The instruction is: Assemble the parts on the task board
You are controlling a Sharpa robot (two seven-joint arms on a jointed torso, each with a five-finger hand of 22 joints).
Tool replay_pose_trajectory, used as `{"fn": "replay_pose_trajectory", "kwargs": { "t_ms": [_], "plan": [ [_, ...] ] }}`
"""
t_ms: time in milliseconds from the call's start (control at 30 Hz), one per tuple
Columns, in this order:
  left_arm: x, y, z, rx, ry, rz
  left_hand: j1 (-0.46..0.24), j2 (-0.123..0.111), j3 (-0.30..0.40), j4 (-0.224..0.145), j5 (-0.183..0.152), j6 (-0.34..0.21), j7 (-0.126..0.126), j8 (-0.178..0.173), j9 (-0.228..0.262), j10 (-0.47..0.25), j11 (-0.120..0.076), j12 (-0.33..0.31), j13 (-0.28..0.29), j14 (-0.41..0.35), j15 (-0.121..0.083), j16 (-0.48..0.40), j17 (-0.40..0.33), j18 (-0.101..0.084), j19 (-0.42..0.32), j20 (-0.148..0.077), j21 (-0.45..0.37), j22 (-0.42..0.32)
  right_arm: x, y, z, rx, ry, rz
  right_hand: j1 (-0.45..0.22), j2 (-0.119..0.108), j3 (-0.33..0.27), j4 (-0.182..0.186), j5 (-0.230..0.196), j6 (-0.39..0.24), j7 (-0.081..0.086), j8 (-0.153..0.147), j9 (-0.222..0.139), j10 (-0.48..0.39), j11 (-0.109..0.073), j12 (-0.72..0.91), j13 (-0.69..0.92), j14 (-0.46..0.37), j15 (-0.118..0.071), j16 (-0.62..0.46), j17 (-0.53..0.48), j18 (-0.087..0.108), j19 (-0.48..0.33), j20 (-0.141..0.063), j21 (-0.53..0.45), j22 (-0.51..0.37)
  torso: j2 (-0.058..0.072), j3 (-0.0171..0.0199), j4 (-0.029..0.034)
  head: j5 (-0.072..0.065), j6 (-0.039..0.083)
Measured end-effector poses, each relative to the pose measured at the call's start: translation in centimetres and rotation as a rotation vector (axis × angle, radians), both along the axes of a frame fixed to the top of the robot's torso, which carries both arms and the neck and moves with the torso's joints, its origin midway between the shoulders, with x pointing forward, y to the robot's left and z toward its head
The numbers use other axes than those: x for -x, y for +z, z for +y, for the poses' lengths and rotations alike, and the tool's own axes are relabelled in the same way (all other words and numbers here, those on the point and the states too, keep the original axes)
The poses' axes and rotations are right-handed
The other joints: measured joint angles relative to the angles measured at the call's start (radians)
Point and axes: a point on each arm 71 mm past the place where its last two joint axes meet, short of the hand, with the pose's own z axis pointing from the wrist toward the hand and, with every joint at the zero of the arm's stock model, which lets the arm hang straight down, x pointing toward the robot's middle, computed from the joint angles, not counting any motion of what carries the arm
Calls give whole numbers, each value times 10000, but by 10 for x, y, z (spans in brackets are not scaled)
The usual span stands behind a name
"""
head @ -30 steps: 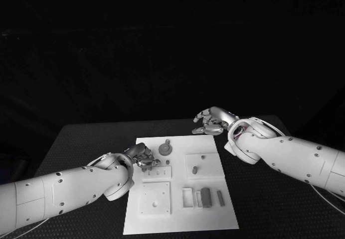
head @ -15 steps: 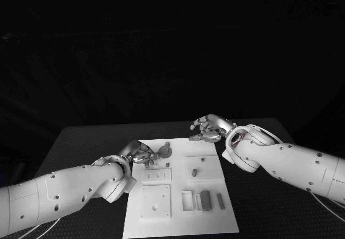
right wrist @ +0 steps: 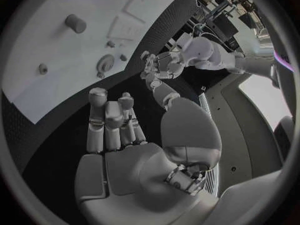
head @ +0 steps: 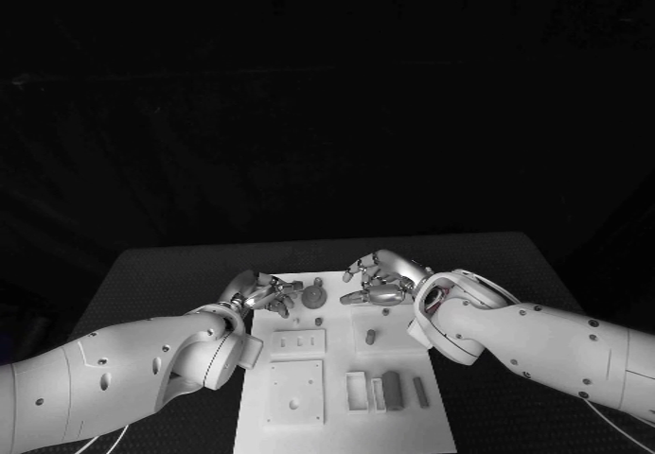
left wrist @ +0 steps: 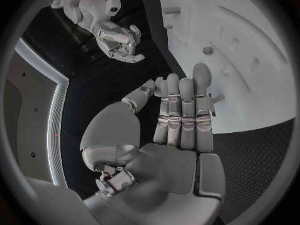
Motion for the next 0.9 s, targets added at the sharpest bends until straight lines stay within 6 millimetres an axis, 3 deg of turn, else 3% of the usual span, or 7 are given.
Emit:
{"fn": "replay_pose_trajectory", "kwargs": {
  "t_ms": [400,900],
  "plan": [
    [1,-1,-3,800,56,306,39,39,-35,9,-21,-17,18,-10,-19,-16,16,0,-9,-34,34,0,-9,0,-1,1,-59,-1,7,-6,32,-331,499,326,-69,75,-54,0,0,50,-18,50,27,1,0,1,-11,0,0,0,0,-1,0,1,0,0,-4,0,-1,-55,92],
    [5,-2,-10,1249,-508,580,30,100,-91,9,-34,-51,52,22,-11,-33,33,0,-8,-34,34,-1,-8,1,-35,35,-59,-2,3,-10,46,-429,473,340,-80,186,-53,0,0,103,-31,50,38,1,0,0,-22,-25,-25,0,-9,-1,-14,16,1,0,4,-10,24,-83,124]
  ]
}}
